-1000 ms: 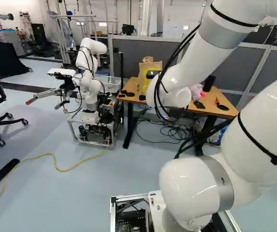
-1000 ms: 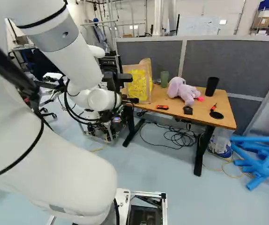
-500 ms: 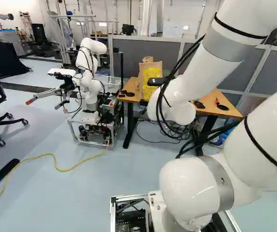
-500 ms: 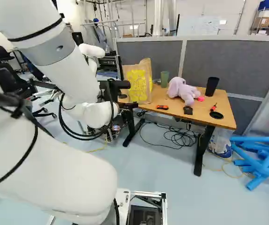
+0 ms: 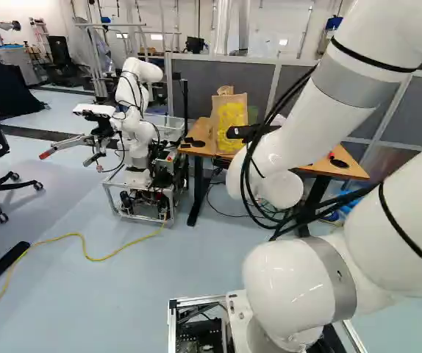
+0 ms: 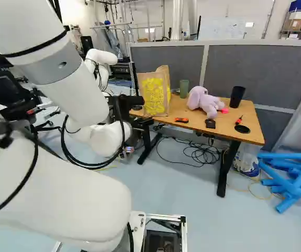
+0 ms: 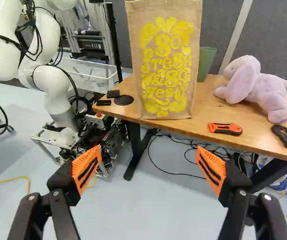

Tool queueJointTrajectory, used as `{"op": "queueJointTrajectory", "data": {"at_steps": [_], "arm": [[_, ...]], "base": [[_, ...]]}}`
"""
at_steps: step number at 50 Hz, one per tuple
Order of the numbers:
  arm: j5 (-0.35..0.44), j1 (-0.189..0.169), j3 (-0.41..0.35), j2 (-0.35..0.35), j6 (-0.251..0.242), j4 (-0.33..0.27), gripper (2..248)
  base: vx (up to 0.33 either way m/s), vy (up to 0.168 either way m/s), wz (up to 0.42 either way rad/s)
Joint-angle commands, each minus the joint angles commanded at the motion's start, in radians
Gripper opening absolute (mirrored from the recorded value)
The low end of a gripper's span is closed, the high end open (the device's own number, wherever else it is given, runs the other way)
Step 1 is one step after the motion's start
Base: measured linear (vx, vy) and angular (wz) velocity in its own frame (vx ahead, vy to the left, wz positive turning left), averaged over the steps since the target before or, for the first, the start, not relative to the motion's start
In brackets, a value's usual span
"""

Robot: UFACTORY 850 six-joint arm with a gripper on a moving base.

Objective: Pick up the bag on the ground and place it on the table

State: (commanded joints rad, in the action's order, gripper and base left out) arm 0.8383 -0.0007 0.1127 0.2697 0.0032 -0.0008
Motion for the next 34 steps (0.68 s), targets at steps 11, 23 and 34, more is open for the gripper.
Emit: {"op": "queueJointTrajectory", "data": {"at_steps": [11, 23, 34], "arm": [[0.024, 0.0, -0.018, 0.007, -0.002, 0.001, 247], [0.034, 0.001, -0.025, 0.01, -0.003, 0.001, 247], [0.034, 0.001, -0.025, 0.01, -0.003, 0.001, 247]], "base": [[0.0, 0.0, 0.0], [0.0, 0.0, 0.0], [0.0, 0.0, 0.0]]}}
